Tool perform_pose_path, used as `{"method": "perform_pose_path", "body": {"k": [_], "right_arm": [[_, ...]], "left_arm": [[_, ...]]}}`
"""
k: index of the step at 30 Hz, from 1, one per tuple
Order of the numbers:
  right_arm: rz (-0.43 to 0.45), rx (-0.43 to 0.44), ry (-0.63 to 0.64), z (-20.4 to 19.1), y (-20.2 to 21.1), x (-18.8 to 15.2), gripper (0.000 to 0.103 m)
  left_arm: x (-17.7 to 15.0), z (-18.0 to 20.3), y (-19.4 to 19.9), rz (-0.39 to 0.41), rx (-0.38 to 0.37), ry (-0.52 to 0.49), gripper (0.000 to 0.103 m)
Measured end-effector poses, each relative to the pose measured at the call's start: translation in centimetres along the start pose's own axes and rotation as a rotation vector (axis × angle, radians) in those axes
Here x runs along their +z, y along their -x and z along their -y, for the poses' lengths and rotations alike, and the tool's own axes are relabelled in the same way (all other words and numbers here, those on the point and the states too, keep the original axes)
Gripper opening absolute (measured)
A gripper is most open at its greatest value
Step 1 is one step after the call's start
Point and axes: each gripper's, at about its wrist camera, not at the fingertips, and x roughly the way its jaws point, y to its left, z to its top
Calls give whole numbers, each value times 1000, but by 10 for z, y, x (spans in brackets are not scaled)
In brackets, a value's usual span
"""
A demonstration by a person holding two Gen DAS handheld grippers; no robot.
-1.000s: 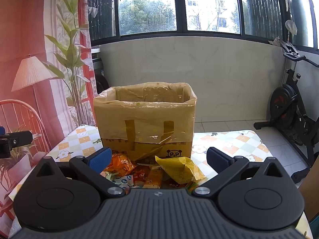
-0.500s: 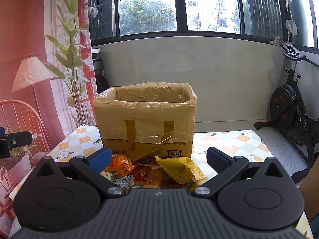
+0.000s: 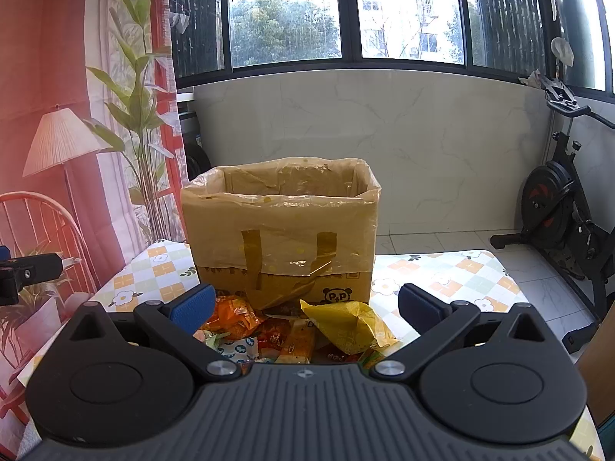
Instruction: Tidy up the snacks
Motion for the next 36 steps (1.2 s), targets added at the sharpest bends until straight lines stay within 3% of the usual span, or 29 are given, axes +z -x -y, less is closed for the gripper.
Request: {"method": "perform_pose_path", "body": {"k": [36], "right_arm": [[2,-1,-10,3,-3,1,103]], "left_arm": [[0,2,-1,-5,-13,4,103]]}}
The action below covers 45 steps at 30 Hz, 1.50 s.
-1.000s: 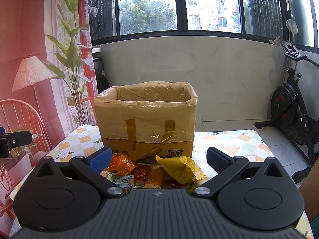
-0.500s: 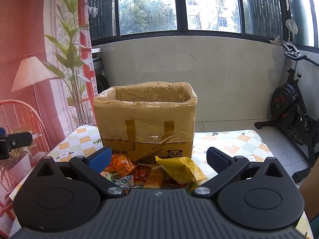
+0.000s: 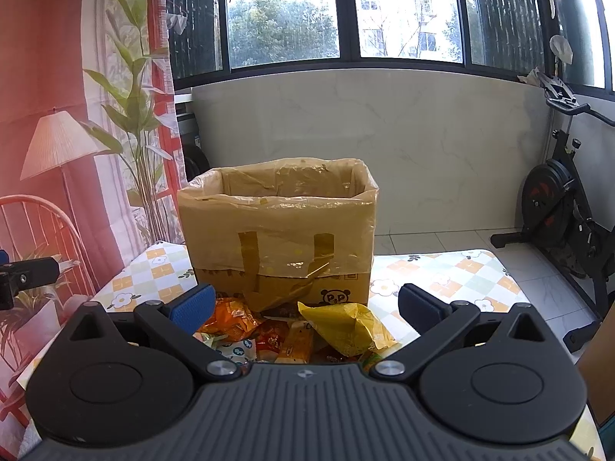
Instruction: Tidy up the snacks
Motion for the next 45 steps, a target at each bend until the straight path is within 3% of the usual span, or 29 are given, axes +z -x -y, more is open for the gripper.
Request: {"method": "perform_pose_path", "body": {"k": [13,20,28,33,40,45], "right_arm": [[12,9,-5,5,-3,-5,103],[8,-5,-37,31,-26,-23,103],[-29,-52,-16,56,-60,-59,103],[-96,-85,-25,73,-82,-81,103],[-166,-96,83,84,-111,-94,103],[-197,-105,20,97,-115,-100,103]], "left_arm": [[-3,-3,-7,1,31,3,103],[-16,-18,-38,-16,79,-6,102],[-41,-28,-88,-92,27,30,95],[-60,-24,-118,-159,0,35,94],[-68,-22,-135,-203,-39,38,93],[-72,-23,-142,-227,-50,56,93]]}}
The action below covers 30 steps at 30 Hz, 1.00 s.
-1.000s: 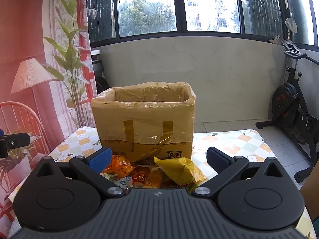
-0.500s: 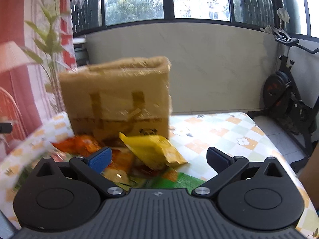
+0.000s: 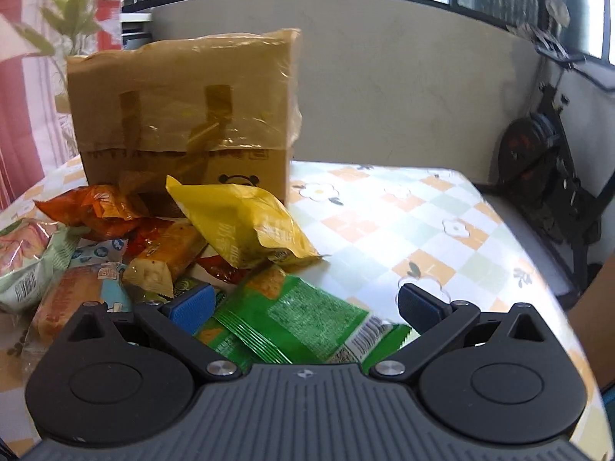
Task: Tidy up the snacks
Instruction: 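Grasp the green vegetable cracker bag with the left tool while the right grasps the green corn chip bag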
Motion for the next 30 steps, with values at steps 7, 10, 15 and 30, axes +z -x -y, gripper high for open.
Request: {"method": "perform_pose_path", "body": {"k": [7,10,15,30], "right_arm": [[0,79,104,-1,2,2,103],[-1,166,257,-6,8,17,103],[-99,274,556,-17,3,25,103],[-240,256,417,-16,-39,9,103]], "left_arm": [[0,1,-6,-20,-25,7,93],[0,3,-4,-19,-35,15,93],[-3,5,-3,-21,-43,23,93],[-6,-1,-5,-58,-107,70,93]]}}
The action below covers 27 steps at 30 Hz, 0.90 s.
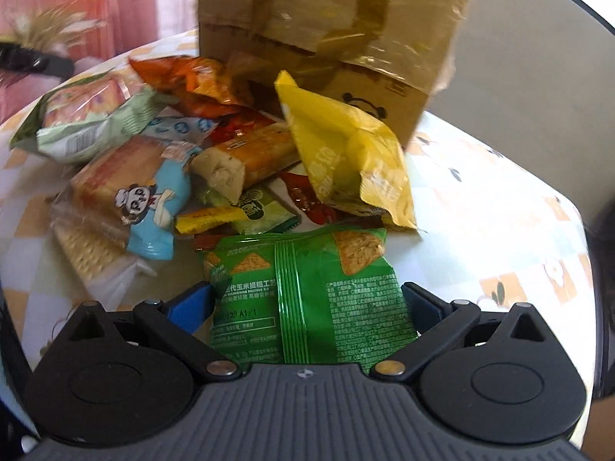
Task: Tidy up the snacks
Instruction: 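Grasp the green vegetable cracker bag with the left tool while the right grasps the green corn chip bag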
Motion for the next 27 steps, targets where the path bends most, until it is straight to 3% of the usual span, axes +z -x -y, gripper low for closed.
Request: {"method": "perform_pose_path", "body": {"k": [3,8,16,24,27], "right_arm": [[39,-66,-70,-7,-2,-5,100],[90,-139,-168,-25,-3,-8,94],[103,-134,-277,-27,-3,-14,94],[98,-116,-312,-25,-8,-17,97],[47,-102,-319,-24,-19,-16,101]], "left_arm": [[-2,6,-8,-26,-19,-12,93],[-10,10,-17,-44,24,-66,93],[-20,-7,-31,-78,56,-47,103],[-28,-14,-40,-48,59,-72,103],[-30,-12,-44,-42,62,-85,103]]}}
